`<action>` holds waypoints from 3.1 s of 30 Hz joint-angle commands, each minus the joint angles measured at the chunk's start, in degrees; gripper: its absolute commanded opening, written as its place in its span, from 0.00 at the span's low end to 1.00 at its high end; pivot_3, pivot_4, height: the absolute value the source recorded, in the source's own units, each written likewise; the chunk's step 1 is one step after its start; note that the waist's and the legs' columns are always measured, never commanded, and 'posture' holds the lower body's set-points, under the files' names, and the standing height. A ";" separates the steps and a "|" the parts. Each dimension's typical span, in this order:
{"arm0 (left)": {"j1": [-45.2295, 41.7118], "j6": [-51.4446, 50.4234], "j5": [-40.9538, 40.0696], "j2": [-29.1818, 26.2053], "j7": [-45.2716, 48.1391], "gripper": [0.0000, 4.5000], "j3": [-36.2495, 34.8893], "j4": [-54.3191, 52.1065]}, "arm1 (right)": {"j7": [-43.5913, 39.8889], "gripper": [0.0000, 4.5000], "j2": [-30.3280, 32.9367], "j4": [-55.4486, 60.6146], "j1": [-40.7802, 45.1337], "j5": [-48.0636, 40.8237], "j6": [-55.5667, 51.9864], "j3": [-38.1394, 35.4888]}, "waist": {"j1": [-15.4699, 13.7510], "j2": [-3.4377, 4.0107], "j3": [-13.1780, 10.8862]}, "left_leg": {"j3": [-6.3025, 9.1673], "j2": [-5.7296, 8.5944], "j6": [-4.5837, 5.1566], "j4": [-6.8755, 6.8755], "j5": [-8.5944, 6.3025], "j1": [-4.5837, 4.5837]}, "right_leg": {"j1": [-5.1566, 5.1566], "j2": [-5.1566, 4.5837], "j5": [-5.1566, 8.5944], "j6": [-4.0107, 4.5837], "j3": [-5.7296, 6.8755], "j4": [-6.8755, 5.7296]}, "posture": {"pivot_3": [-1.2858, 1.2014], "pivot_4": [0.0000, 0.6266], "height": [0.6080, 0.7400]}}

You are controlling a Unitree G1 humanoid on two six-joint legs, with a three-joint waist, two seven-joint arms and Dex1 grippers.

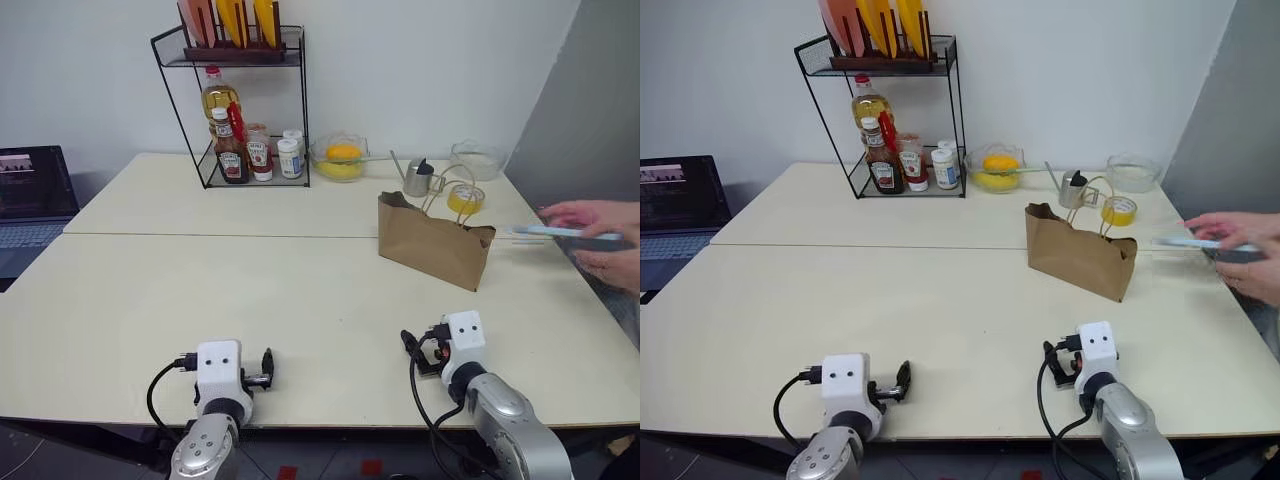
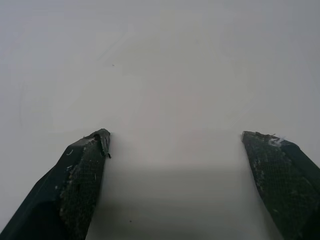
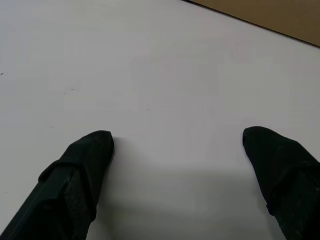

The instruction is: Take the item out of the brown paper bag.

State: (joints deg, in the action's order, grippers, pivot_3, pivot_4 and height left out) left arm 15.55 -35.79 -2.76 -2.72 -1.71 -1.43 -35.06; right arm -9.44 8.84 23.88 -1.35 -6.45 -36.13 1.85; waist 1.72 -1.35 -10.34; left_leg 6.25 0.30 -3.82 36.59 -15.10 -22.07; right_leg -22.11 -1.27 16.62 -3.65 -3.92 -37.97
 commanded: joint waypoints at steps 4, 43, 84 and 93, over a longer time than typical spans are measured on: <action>-0.79 0.76 -0.18 -0.74 0.87 1.00 -0.16 -1.00 | 0.77 1.00 -0.37 1.94 0.50 0.23 0.92 0.13 | 0.00 0.00 0.00 | 0.01 0.00 0.00 0.01 0.00 0.00 | 0.00 0.00 0.00 0.00 0.00 -0.01 | 0.52 0.24 1.00; -47.18 -18.18 -26.90 -30.10 38.95 1.00 -3.22 6.20 | -8.21 1.00 25.09 -4.59 39.06 8.32 -1.40 -2.69 | 0.18 0.20 -0.21 | 0.03 0.00 0.03 0.12 0.12 -0.04 | 0.04 0.11 -0.44 0.35 0.15 0.00 | 0.52 0.24 1.00; -56.65 -14.02 -30.37 -36.84 46.20 1.00 -2.41 10.82 | -27.65 0.00 22.68 -69.09 79.38 12.00 27.91 3.62 | 1.57 0.23 -0.25 | -0.02 0.04 -0.14 0.22 0.20 -0.75 | -0.66 0.00 -0.45 0.45 0.10 -0.17 | 0.52 0.24 1.00; -44.17 -24.12 -37.86 -40.63 38.59 1.00 -16.06 -0.46 | -22.63 0.00 9.96 -67.66 85.16 6.54 28.73 -0.26 | 2.95 0.24 -0.25 | -0.18 0.01 -0.20 0.24 0.24 -0.86 | -1.20 -0.02 -0.44 0.47 -0.08 -0.79 | 0.52 0.24 1.00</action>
State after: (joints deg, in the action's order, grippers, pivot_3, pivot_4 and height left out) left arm -28.57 -58.57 -38.68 -42.02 38.70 -12.45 -32.00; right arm -33.59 19.42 -45.80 79.35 2.04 -10.08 3.82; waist 4.67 -1.12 -10.60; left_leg 6.07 0.31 -4.02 36.87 -14.86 -22.93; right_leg -23.31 -1.29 16.18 -3.18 -4.00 -38.82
